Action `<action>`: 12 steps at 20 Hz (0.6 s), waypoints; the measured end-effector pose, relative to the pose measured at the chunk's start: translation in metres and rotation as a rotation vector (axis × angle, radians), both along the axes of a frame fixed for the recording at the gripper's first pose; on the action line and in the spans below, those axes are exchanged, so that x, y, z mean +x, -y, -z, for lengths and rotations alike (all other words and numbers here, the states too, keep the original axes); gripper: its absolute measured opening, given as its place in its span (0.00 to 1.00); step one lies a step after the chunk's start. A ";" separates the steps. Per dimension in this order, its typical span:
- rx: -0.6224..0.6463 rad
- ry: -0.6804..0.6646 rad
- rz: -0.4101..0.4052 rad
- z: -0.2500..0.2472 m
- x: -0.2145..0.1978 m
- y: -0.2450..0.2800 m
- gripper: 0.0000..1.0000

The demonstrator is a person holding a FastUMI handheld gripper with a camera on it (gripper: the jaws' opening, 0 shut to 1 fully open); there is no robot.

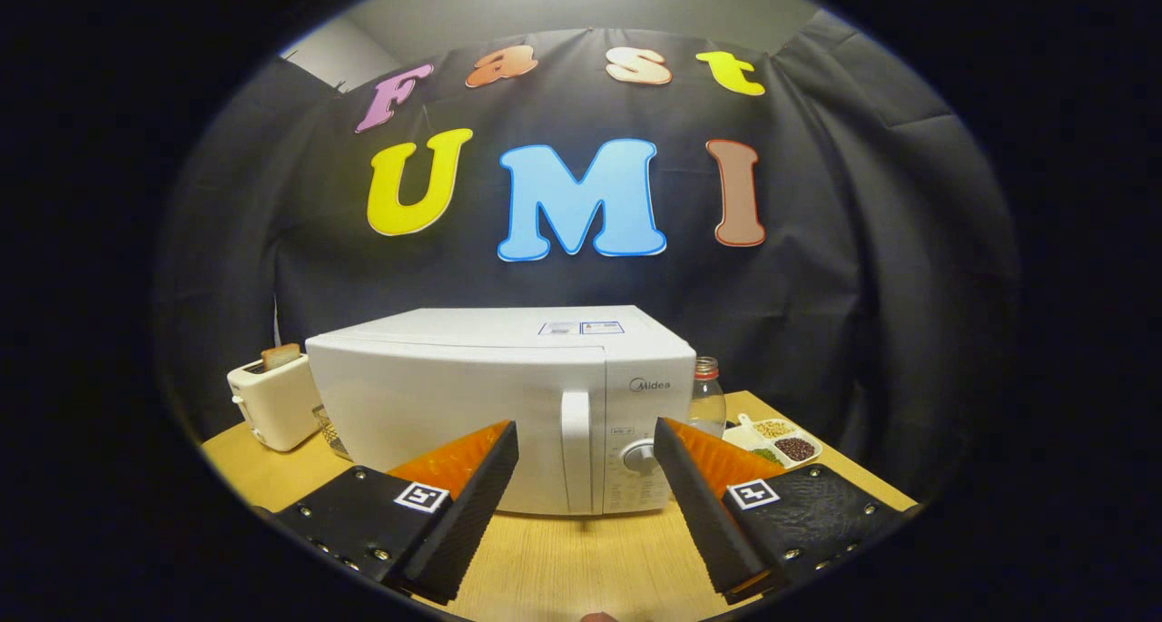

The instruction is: Open the microwave, put the food inside, and close the microwave door.

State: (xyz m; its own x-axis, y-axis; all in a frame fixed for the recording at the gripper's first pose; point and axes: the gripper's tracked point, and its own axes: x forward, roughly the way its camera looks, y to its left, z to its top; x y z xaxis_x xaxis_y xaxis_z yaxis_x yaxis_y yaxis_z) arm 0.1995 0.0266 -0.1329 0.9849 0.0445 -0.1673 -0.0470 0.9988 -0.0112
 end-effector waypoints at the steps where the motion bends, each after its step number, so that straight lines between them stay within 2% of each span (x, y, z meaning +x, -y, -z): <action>1: -0.005 -0.016 -0.004 0.008 0.007 0.000 0.96; 9: -0.020 -0.140 -0.016 0.063 0.045 -0.001 0.95; 11: -0.020 -0.147 -0.022 0.065 0.049 -0.002 0.82; 12: -0.024 -0.145 -0.027 0.063 0.051 -0.003 0.81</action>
State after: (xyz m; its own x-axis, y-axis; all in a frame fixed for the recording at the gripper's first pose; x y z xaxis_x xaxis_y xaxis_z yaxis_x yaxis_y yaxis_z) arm 0.2508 0.0298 -0.1958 0.9488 0.0646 -0.3091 -0.0764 0.9967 -0.0260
